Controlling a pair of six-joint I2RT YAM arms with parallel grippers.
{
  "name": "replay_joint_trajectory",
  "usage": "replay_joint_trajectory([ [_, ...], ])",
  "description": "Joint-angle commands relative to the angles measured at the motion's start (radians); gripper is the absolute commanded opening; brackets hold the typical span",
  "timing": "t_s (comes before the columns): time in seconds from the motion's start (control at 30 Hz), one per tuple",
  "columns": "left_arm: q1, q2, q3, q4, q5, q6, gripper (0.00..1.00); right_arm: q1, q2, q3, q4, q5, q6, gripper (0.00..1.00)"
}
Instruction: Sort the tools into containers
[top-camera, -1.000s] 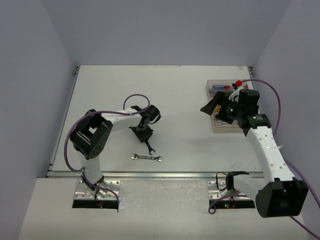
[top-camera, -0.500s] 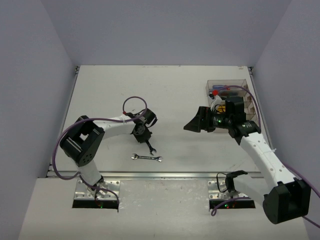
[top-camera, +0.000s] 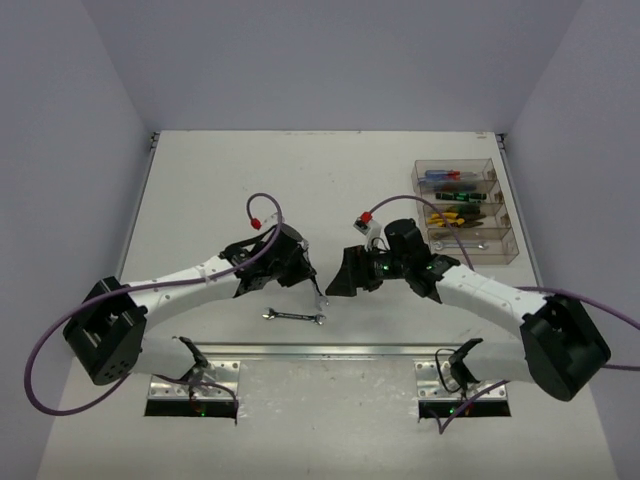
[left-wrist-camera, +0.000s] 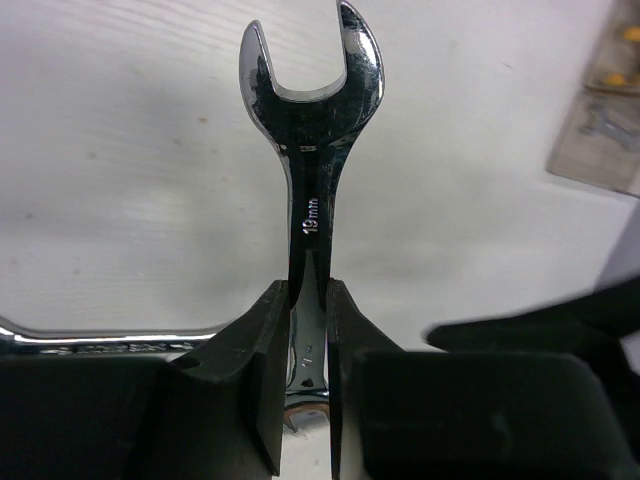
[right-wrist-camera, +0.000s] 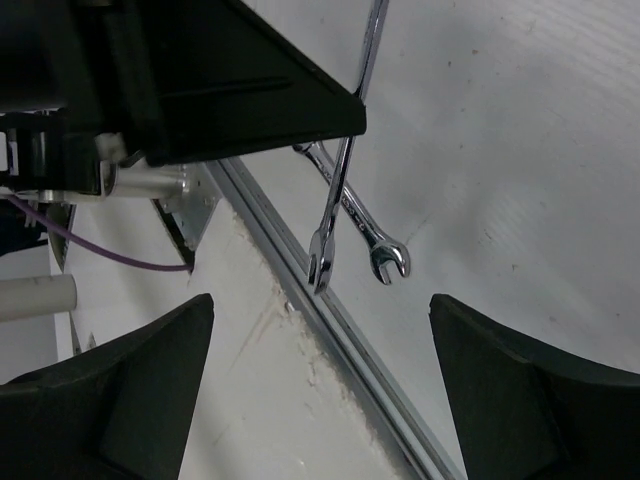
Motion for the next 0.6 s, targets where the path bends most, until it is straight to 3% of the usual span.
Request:
replay_joint_trajectory([
  [0.0, -0.055, -0.099, 0.016, 0.116, 0.038, 0.009, 0.0, 0.075, 0.108, 0.114, 0.104, 0.118, 0.034, 0.81],
  [0.23, -0.147, -0.161, 0.018, 0.121, 0.015, -0.027, 0.0, 0.104, 0.142, 0.122, 0.184, 0.159, 0.082, 0.56],
  [0.43, -0.183, -0.171, 0.009, 0.138, 0.0, -0.061, 0.0, 0.129, 0.123, 0.145, 0.184, 0.175, 0.095, 0.04],
  [0.53, -0.183, -0.208, 0.017, 0.13, -0.042, -0.035, 0.01, 0.128, 0.087, 0.122, 0.149, 0.226, 0.124, 0.0],
  [0.57, -0.183, -0.222, 0.021, 0.12, -0.066, -0.027, 0.09, 0.128, 0.073, 0.117, 0.127, 0.246, 0.136, 0.0],
])
